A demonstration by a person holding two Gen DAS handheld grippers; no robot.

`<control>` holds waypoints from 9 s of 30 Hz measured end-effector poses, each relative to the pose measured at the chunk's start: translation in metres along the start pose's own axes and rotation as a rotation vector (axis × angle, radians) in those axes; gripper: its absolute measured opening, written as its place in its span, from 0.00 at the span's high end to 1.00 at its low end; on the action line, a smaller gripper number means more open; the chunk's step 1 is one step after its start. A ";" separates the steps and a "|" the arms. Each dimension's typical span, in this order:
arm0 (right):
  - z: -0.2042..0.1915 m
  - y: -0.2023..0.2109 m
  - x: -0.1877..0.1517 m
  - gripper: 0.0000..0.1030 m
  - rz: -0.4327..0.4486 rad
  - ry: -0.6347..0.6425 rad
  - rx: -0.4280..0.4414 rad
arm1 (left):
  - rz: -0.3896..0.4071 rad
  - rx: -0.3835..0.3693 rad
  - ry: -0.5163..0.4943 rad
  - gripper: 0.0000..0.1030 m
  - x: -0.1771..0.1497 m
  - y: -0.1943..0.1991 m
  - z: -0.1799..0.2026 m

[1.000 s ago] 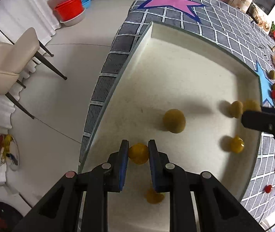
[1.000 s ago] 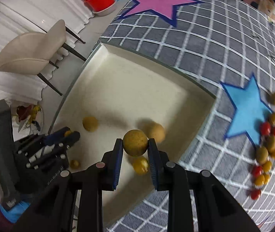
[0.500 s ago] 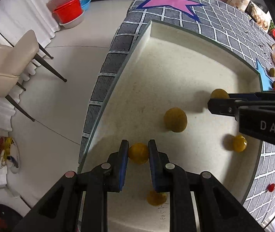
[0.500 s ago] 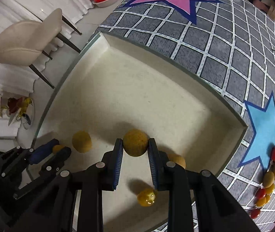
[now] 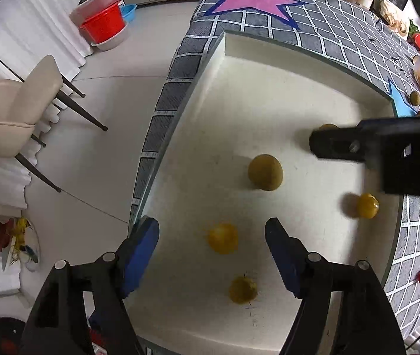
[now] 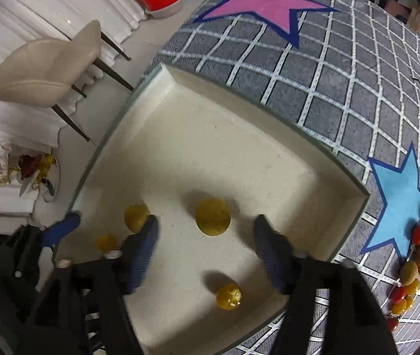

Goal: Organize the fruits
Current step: 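Carry a yellow tomato in the left gripper while the right carries a brown fruit into the tray, then return both tools to the fruits and grasp a brown fruit and yellow tomato, then carry the brown fruit in the left gripper while the right carries the yellow tomato into the tray, release, then move both tools back to the fruit cluster and grasp red tomatoes, then carry a red tomato in each gripper into the tray and open both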

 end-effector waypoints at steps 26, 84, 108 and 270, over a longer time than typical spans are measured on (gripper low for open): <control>0.199 0.112 -0.210 0.20 0.031 -0.518 -0.198 | 0.084 -0.133 -0.327 0.27 0.017 0.076 0.166; 0.201 0.073 -0.212 0.78 0.093 -0.492 -0.101 | 0.023 -0.239 -0.378 0.71 0.066 0.040 0.312; 0.163 0.098 -0.178 0.78 0.114 -0.388 -0.041 | 0.030 -0.232 -0.179 0.71 0.003 0.060 0.157; 0.204 0.082 -0.138 0.79 0.135 -0.503 0.003 | 0.050 -0.293 -0.341 0.79 0.072 0.052 0.279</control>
Point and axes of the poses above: each gripper's, at about its wrist camera, not at the fingertips, and y roughly against the way its jaws point, z to its right, x to its top, the point moved 7 cm from there along -y, roughly the way its jaws point, and after that the axes turned 4 degrees about x, right-handed, at the moved point
